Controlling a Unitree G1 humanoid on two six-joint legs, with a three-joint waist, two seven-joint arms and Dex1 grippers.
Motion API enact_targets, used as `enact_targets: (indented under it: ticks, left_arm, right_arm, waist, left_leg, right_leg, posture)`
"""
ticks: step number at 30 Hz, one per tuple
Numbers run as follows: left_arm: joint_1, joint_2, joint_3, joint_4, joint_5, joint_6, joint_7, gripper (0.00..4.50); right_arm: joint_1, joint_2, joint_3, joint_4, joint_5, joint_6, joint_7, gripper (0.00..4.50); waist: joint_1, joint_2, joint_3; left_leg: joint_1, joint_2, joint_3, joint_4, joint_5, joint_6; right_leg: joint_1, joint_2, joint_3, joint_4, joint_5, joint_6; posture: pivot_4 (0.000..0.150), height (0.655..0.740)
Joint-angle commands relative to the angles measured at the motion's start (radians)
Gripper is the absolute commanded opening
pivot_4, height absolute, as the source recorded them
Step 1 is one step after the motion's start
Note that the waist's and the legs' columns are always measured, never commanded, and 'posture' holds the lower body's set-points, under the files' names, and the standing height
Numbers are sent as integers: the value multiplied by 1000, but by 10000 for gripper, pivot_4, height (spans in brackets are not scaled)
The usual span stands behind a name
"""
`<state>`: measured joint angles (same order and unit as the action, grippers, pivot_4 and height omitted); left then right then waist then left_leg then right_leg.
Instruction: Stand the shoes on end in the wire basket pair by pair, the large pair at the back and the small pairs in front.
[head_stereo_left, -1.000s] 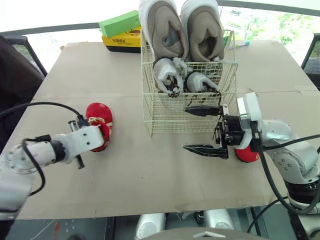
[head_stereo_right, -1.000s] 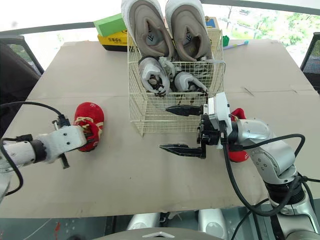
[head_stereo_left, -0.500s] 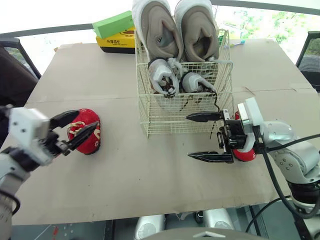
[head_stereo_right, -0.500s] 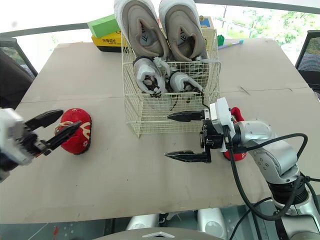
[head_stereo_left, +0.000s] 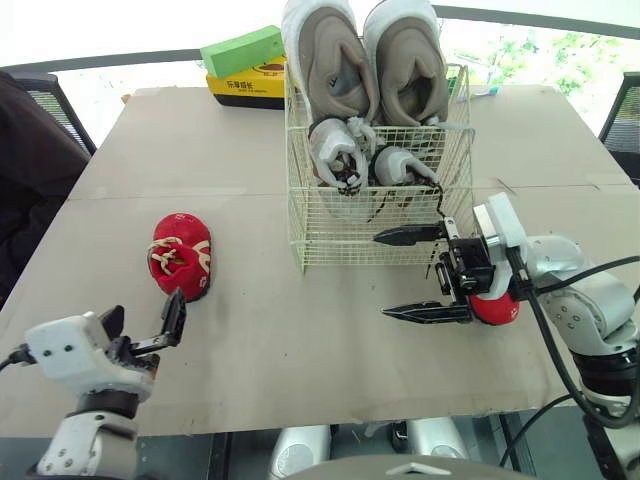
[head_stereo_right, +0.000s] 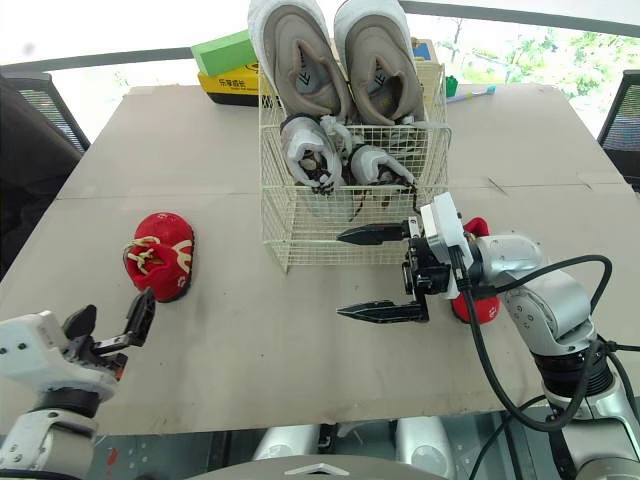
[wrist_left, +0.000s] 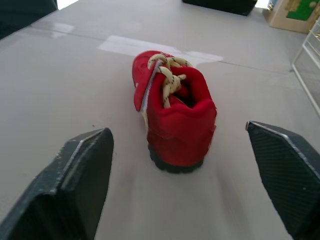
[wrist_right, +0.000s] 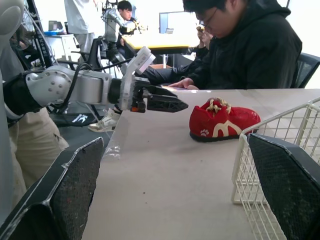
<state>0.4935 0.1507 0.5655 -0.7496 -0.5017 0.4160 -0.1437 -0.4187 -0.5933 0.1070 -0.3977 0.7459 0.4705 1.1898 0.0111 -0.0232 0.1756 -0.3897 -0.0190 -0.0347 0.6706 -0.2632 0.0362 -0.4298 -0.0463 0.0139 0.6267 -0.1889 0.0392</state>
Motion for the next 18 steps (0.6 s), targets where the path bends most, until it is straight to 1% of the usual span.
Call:
enact_targets:
  ticks: [1, 4, 8, 11, 13, 14, 16, 17, 18]
  left_arm:
    - [-24, 5, -47, 46, 75, -66, 6, 44694]
    - [-90, 3, -70, 126, 127, -81, 47, 44694]
    - [-170, 16, -120, 217, 176, -106, 44, 44694]
    - [-203, 14, -147, 251, 189, -119, 38, 44694]
    - [-218, 9, -164, 261, 186, -122, 36, 39655]
    - [-219, 10, -171, 263, 190, -124, 33, 35986]
    - [-212, 7, -176, 273, 195, -130, 33, 28054]
    - [-205, 5, -177, 277, 197, -137, 31, 20734]
    - [-199, 3, -176, 279, 199, -145, 32, 18072]
  right_arm:
    - [-3, -17, -34, -49, 24, 5, 1, 45000]
    - [-1, -25, -37, -58, 27, 12, -7, 45000]
    - [-10, -25, -36, -60, 27, 19, -22, 45000]
    - [-17, -24, -33, -61, 23, 20, -27, 45000]
    - [-23, -24, -34, -60, 22, 21, -30, 45000]
    - [-23, -24, -34, -62, 22, 22, -32, 45000]
    - [-20, -26, -35, -65, 22, 22, -33, 45000]
    - [-17, -28, -36, -67, 21, 21, -33, 45000]
    - [-15, -30, -37, -69, 21, 23, -38, 45000]
  waist:
    - [0, 0, 0]
    - [2, 0, 0]
    - [2, 0, 0]
    - [2, 0, 0]
    - [0, 0, 0]
    - [1, 0, 0]
    - [2, 0, 0]
    - [2, 0, 0]
    - [2, 0, 0]
  left_leg:
    - [0, 0, 0, 0, 0, 0]
    - [0, 0, 1, 0, 0, 1]
    - [0, 0, 1, 0, 0, 1]
    - [0, 0, 0, 0, 0, 1]
    - [0, 0, 1, 0, 0, 1]
    - [0, 0, 1, 0, 0, 1]
    - [0, 0, 1, 0, 0, 1]
    - [0, 0, 1, 0, 0, 1]
    - [0, 0, 1, 0, 0, 1]
  right_leg:
    - [0, 0, 0, 0, 0, 0]
    - [0, 0, 1, 0, 0, 0]
    - [0, 0, 1, 0, 0, 0]
    - [0, 0, 0, 0, 0, 0]
    - [0, 0, 1, 0, 0, 0]
    - [0, -1, 1, 0, 1, 1]
    - [0, -1, 1, 0, 2, 4]
    - [0, -1, 1, 0, 2, 4]
    - [0, -2, 1, 0, 2, 4]
  posture:
    - [1500, 7400]
    - [1500, 7400]
    - [1500, 7400]
    - [1500, 7400]
    - [1500, 7400]
    - [1500, 7400]
    - [1500, 7400]
    - [1500, 7400]
    - [1500, 7400]
